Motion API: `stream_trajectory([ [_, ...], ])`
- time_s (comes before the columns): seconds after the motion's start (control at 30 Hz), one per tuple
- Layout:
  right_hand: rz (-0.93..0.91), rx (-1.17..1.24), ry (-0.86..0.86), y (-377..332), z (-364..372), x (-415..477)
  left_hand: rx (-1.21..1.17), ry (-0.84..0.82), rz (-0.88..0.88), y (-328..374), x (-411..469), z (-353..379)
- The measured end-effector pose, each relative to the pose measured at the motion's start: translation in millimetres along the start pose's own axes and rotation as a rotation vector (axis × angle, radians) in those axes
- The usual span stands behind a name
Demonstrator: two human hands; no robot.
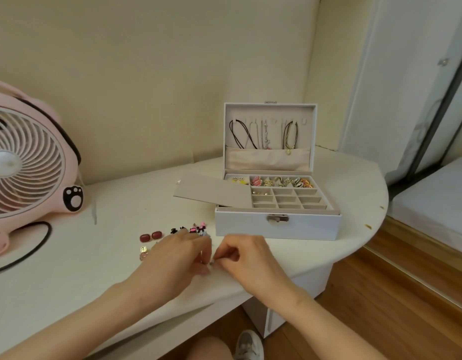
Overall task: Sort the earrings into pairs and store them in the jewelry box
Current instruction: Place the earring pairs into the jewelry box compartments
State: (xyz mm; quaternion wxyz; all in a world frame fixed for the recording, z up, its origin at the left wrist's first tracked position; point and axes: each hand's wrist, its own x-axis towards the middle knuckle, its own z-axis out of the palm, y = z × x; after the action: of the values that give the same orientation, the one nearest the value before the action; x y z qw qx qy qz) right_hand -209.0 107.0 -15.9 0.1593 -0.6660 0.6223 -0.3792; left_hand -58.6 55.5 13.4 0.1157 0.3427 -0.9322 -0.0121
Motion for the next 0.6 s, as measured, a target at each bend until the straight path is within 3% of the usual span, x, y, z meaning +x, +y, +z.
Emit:
stream_trajectory([
  [0.3, 0.146, -0.001, 0.327, 34.6, -90.5, 27.0, -0.260, 0.238, -0.014, 38.0, 107.7, -9.9],
  [0.6, 0.209, -0.005, 0.428, 60.3, -129.1, 48.5, -0.254, 0.168, -0.046, 52.3, 204.4, 1.6],
])
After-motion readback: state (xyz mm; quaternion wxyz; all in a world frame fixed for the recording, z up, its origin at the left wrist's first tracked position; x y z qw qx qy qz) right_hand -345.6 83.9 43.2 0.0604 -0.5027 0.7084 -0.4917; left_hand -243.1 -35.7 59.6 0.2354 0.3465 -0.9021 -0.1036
